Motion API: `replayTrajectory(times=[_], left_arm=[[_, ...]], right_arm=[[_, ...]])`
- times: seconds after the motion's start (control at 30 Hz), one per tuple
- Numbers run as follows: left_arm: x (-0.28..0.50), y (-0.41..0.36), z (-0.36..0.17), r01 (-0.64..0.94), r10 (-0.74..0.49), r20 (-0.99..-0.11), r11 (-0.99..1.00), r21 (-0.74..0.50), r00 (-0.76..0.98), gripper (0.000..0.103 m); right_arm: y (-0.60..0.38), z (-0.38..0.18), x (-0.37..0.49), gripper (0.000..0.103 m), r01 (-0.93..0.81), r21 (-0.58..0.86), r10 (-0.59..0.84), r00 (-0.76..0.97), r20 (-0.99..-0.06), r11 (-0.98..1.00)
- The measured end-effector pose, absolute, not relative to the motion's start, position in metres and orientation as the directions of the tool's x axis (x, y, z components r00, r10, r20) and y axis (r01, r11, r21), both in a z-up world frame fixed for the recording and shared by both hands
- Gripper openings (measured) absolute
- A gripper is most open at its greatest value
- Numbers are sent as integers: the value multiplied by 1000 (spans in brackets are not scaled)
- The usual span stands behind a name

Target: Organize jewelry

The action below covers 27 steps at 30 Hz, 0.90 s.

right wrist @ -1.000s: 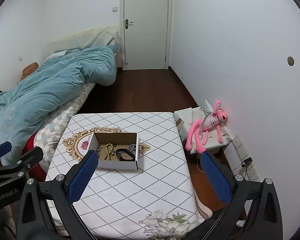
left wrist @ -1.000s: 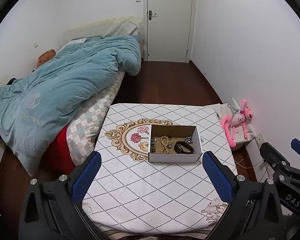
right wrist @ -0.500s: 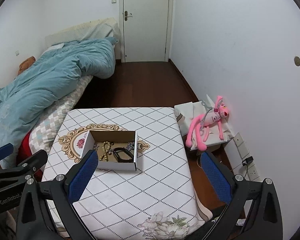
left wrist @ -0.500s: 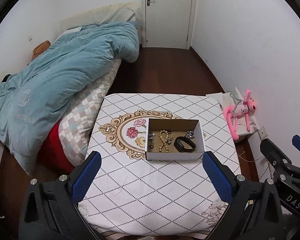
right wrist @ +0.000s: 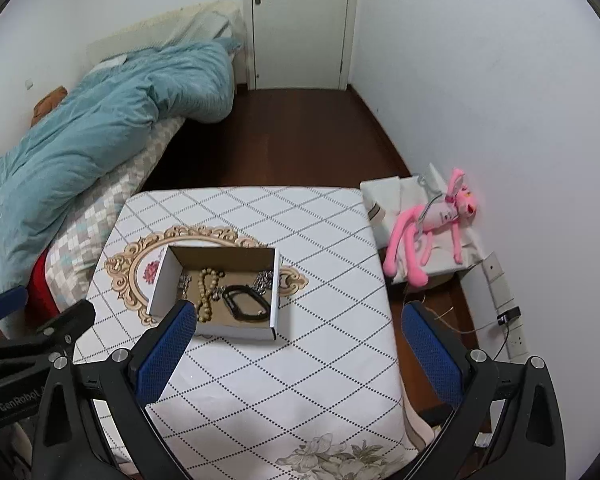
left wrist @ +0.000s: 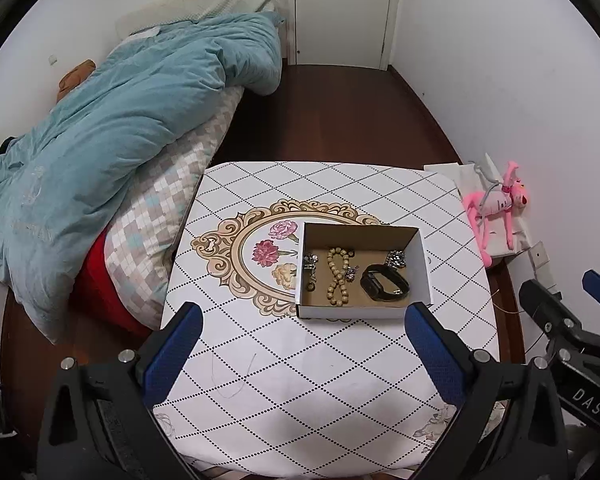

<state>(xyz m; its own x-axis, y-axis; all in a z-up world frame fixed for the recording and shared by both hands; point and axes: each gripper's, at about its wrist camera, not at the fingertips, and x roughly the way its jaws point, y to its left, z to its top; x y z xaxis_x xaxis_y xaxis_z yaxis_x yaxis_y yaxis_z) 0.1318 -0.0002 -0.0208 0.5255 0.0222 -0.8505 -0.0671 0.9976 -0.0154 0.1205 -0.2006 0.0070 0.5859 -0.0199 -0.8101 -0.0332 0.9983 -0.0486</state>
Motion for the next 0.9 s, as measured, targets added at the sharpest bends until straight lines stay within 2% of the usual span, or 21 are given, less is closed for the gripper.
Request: replayTrajectory(times=[0.9], left_arm=[[131,6,-25,-68,42,-855,998,7,517,103]], right_arm=[[-193,-6,125,103,-63,-63,-19,540,-841,996]])
